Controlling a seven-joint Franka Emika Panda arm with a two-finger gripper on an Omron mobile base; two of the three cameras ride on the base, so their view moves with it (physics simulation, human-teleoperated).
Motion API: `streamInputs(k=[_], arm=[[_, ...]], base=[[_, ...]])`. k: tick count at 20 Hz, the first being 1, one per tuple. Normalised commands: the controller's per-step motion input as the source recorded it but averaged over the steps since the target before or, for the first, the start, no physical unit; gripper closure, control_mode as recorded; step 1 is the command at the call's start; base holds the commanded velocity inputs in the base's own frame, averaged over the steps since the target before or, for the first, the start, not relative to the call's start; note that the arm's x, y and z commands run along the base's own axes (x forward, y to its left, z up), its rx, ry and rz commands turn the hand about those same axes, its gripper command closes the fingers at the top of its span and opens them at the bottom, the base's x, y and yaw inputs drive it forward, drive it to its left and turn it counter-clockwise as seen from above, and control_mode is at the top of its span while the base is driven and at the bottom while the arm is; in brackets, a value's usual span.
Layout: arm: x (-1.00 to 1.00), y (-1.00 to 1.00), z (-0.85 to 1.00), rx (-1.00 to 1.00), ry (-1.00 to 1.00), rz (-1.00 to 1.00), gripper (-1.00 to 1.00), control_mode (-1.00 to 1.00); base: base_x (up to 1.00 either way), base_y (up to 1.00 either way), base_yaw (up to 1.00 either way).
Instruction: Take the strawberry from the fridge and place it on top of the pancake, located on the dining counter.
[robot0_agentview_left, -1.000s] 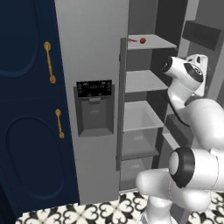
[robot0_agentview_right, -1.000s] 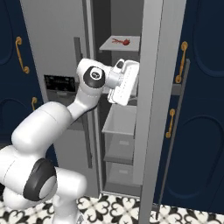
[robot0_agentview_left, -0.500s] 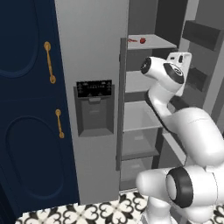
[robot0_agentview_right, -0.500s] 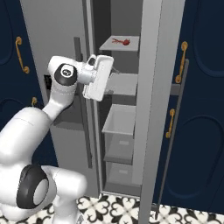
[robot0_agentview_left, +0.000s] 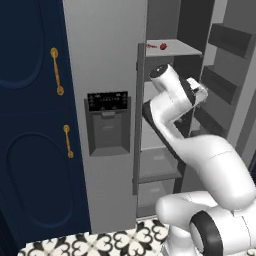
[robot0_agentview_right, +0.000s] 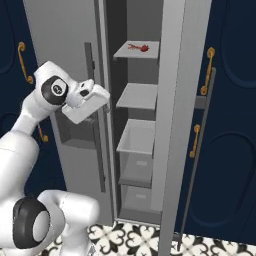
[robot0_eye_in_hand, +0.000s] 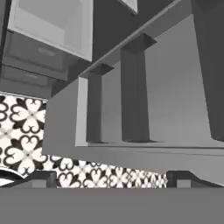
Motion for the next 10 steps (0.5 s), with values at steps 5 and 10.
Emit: streamInputs(k=[5, 10], arm=[[-0.73, 0.50, -0.86, 0.92, -0.35, -0.34, -1.00, -1.00], [-0.57, 0.30, -0.48, 0.74, -0.20, -0.17, -1.00, -1.00]], base=[[0.00, 0.00, 0.00], [0.00, 0.00, 0.00]])
